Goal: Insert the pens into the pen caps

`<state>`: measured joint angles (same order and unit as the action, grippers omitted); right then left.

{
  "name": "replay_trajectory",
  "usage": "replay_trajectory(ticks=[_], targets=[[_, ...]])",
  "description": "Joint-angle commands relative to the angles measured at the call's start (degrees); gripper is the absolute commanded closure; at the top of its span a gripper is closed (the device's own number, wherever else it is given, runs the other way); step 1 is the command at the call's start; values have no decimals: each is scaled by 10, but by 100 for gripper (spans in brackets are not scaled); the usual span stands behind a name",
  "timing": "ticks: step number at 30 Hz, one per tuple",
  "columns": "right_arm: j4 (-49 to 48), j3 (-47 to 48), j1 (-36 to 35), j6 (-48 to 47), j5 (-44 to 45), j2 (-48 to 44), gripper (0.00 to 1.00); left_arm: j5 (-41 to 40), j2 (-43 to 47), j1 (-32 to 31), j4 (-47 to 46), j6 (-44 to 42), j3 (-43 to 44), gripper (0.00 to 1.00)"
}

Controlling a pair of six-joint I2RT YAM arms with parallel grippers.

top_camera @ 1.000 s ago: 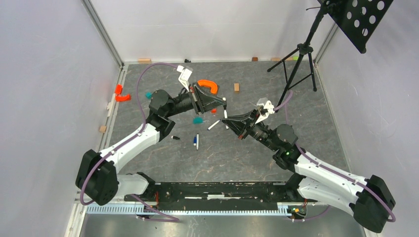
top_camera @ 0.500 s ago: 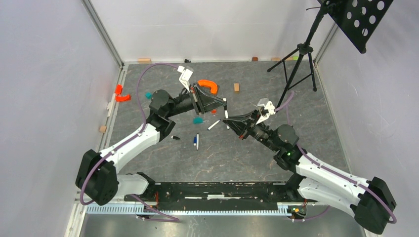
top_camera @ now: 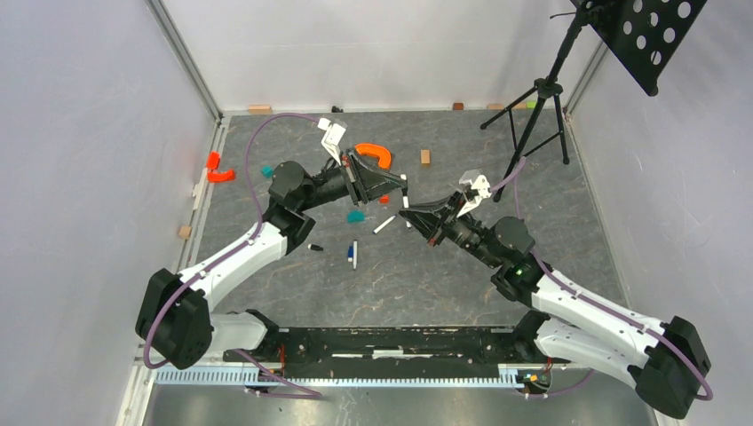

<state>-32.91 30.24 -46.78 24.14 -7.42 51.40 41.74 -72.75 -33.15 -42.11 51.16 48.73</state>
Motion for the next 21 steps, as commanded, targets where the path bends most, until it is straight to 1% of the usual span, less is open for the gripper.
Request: replay_trajectory(ticks=[1, 9, 12, 21], targets=[[-11, 44, -2, -11, 7, 5, 100, 11, 2, -10, 13, -22, 7, 98], [11, 58, -2, -13, 14, 7, 100, 5, 6, -11, 29, -32, 9, 98], [29, 66, -2, -11, 25, 9, 100, 2, 5, -12, 33, -33, 10, 98], [93, 92, -2, -5, 57, 10, 100, -24, 10, -13, 82, -63, 16, 98]])
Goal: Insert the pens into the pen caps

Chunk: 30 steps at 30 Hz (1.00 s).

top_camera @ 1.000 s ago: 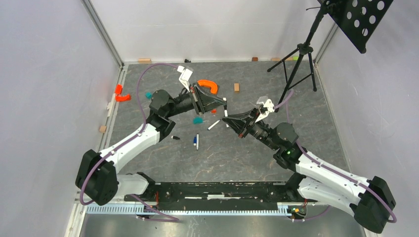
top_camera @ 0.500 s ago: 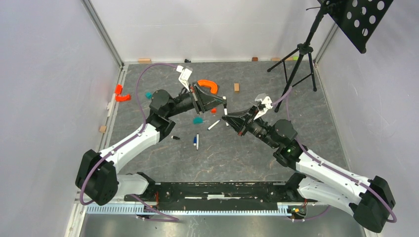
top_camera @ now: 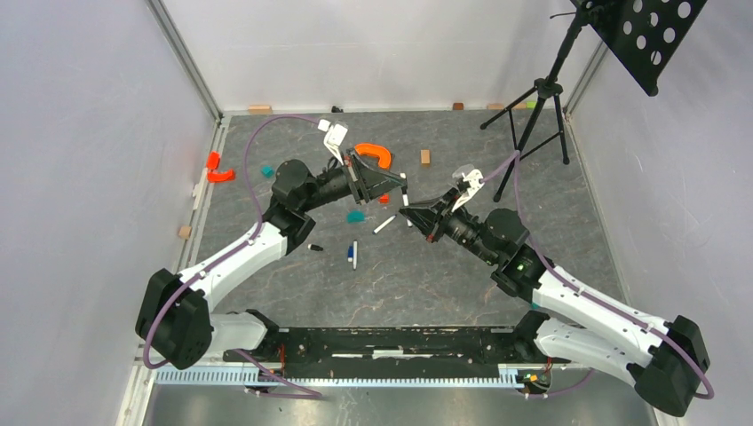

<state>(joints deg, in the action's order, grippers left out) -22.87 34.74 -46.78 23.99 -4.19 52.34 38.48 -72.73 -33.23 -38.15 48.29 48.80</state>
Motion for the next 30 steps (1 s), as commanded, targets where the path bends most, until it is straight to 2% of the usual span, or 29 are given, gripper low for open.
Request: replay_trajectory(ticks=[1, 9, 17, 23, 30], targets=[[3, 52, -2, -4, 28, 2, 100, 7, 10, -12, 44, -36, 15, 98], [-10, 44, -2, 14, 38, -5, 100, -6, 14, -13, 49, -41, 12, 98], [-60, 17, -2, 80, 117, -27, 100, -14, 24, -16, 32, -44, 0, 98], [-68, 45, -2, 55, 85, -23, 100, 20, 20, -24, 20, -48, 6, 98], [-131, 43, 2, 29, 28, -42, 100, 91, 22, -36, -77, -11, -2, 98]])
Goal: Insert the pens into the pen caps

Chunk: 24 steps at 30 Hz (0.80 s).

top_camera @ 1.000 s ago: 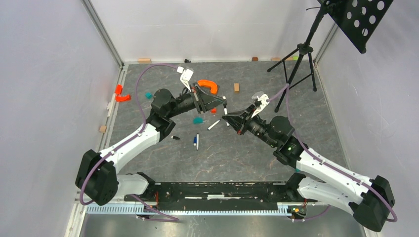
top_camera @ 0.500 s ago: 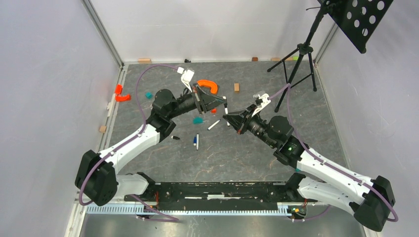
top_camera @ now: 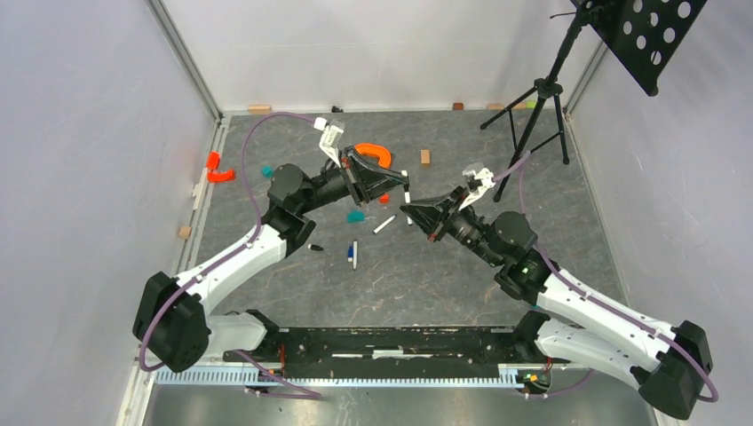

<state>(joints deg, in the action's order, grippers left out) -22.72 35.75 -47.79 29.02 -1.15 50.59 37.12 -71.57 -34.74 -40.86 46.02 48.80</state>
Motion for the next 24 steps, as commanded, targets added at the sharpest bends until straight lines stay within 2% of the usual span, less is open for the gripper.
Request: replay_trajectory(ticks=[1, 3, 7, 14, 19, 24], targets=[[-134, 38, 16, -27, -21, -25, 100, 113, 13, -23, -66, 18, -5, 98], [-142, 49, 24, -34, -63, -22, 100, 137, 17, -26, -99, 26, -6, 98], [-179, 50, 47, -9, -137, -21, 100, 153, 41, -30, -92, 8, -4, 98], [-348, 24, 89, 67, -270, -10, 100, 180, 55, -40, -80, -9, 2, 98], [-498, 25, 108, 176, -343, 29, 100, 194, 66, -55, -70, -36, 1, 98], [-556, 32, 120, 231, -384, 52, 100, 208, 70, -57, -48, -52, 8, 98]])
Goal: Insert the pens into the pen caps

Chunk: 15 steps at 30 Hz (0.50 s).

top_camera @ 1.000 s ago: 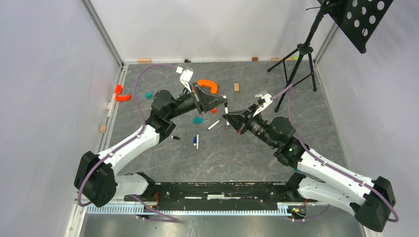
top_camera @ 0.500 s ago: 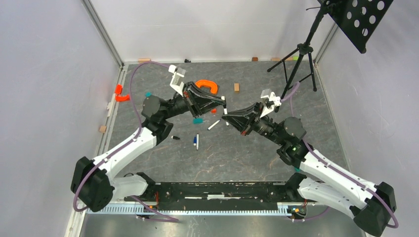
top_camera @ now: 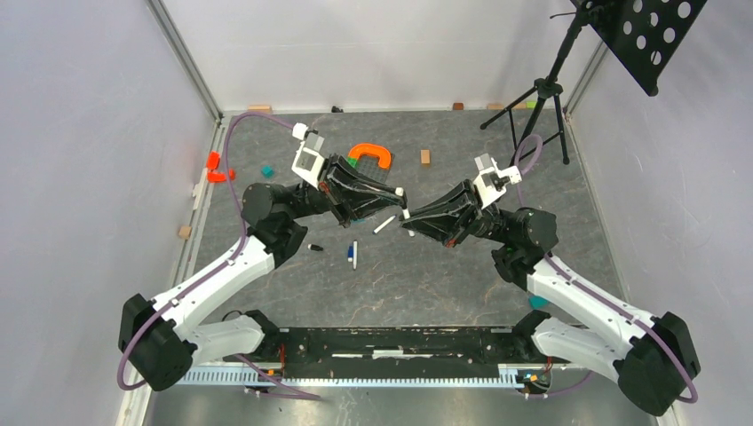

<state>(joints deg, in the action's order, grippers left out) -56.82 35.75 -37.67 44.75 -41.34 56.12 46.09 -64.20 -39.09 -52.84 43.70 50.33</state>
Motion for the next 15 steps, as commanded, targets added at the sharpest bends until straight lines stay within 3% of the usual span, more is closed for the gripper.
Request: replay_trajectory(ticks=[1, 8, 15], targets=[[-230, 35, 20, 90, 6, 4, 100, 120, -4, -13, 73, -30, -7, 98], [-446, 59, 29, 255, -53, 70, 100, 148, -12, -19, 73, -28, 2, 98], [-468, 65, 29, 271, -68, 74, 100, 153, -15, -25, 77, -27, 5, 98]])
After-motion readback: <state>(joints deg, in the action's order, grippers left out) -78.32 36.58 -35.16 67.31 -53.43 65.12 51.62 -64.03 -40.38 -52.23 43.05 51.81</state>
